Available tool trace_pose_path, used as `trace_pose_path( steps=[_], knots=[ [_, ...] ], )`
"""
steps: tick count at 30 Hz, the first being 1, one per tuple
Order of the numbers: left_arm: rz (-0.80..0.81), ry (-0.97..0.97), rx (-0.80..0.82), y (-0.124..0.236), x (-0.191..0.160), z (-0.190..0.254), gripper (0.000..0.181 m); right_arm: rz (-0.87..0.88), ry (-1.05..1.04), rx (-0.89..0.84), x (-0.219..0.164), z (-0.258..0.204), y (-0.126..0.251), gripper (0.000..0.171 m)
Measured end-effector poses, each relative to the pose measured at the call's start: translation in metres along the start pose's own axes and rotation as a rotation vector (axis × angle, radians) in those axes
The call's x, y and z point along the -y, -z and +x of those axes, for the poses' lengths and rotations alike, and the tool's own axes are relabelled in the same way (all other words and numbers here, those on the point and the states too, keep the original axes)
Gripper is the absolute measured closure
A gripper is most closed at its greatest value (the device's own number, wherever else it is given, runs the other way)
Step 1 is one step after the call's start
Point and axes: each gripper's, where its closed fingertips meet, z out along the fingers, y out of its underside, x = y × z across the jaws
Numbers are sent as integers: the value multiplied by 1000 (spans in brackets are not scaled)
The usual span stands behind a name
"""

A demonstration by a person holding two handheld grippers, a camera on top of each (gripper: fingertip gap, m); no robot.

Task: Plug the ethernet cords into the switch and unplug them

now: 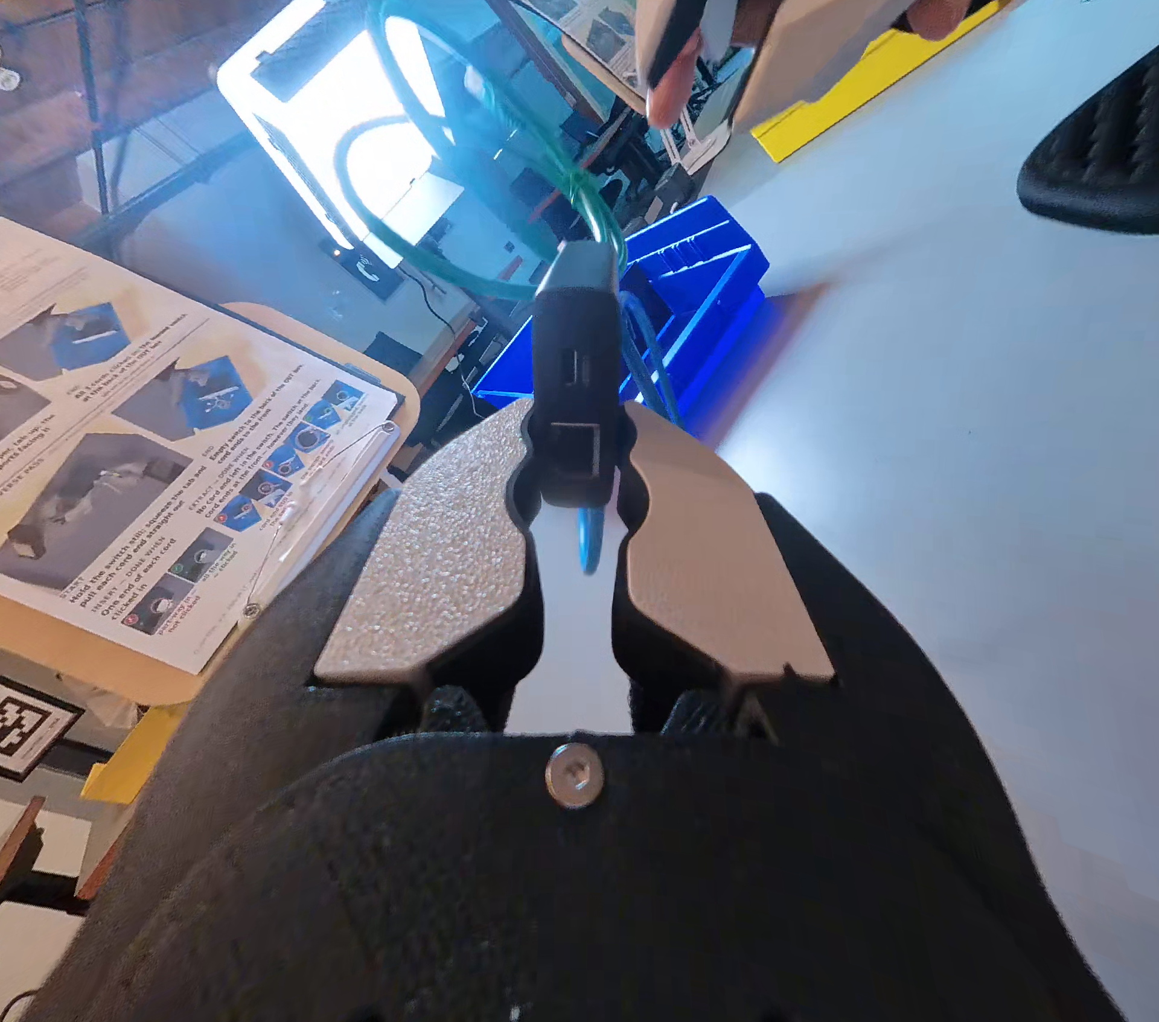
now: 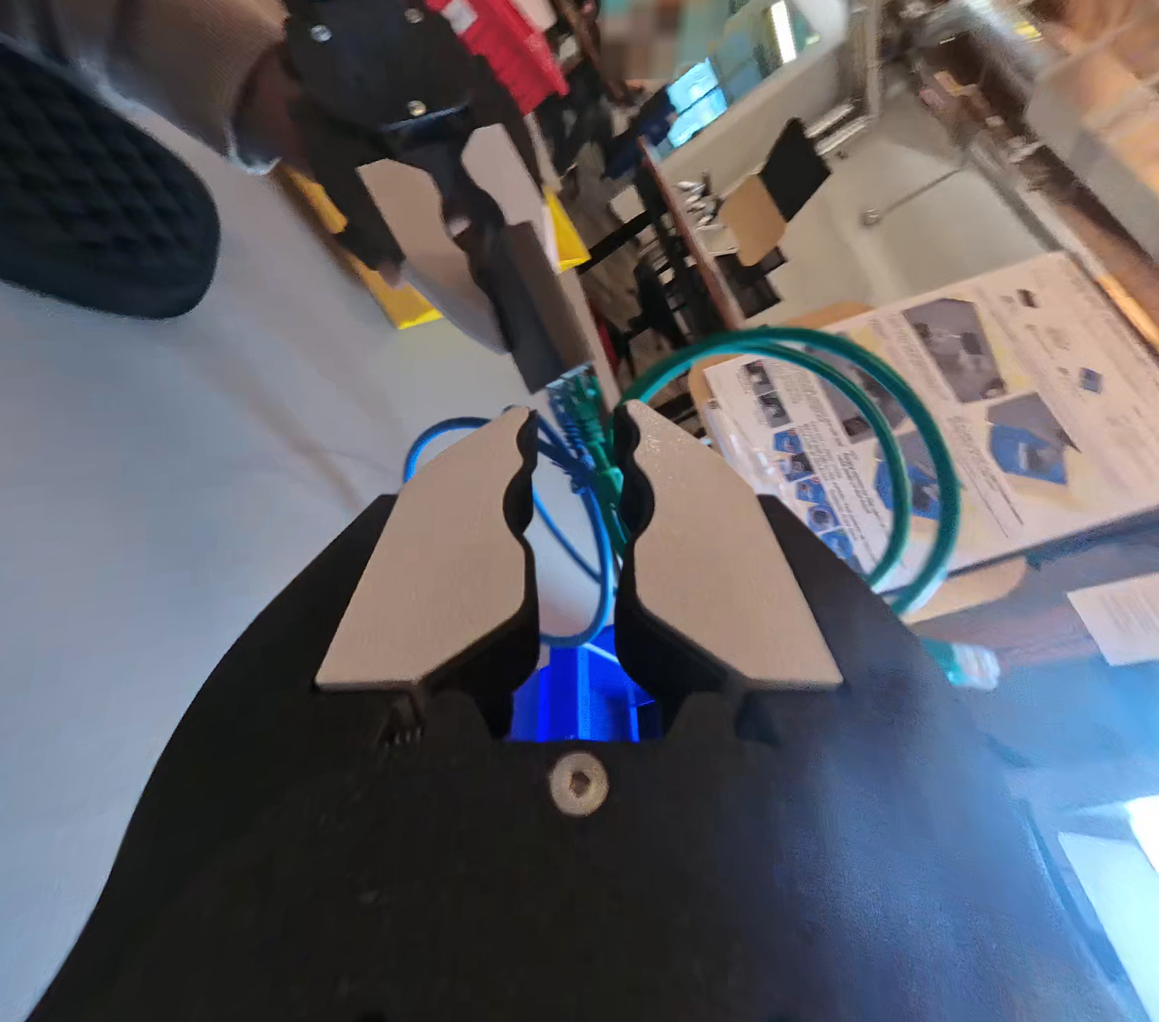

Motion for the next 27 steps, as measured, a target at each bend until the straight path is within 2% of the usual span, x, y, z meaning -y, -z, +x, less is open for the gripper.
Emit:
trace_pose_path(
  steps=[4,6,11,15,19,22,25,27],
  knots=[
    [8,-67,-39,-4,6,17,161,-142,159,91,-10,-18,-29,131],
    [33,-101,-61,-4,13,26,161,-166,179,168,-17,-27,-43,128],
    [96,-121,-98,1,30,35,161,-121,197,225,-27,-36,-64,138],
    [89,-132,-111,1,26,37,160,-87,184,239,-29,-43,-66,146],
    [18,-100,-72,-7,8,31,159,-232,251,198,-45,-38,-64,149],
    [-90,-150,-9,-11,-11,24,160,-401,313,148,-61,-31,-60,149],
    [-95,-211,30,-11,-6,25,158,-568,354,81,-79,-24,-55,149],
    [-96,-267,34,-15,-2,33,154,-619,369,84,-87,-27,-55,150]
  ],
)
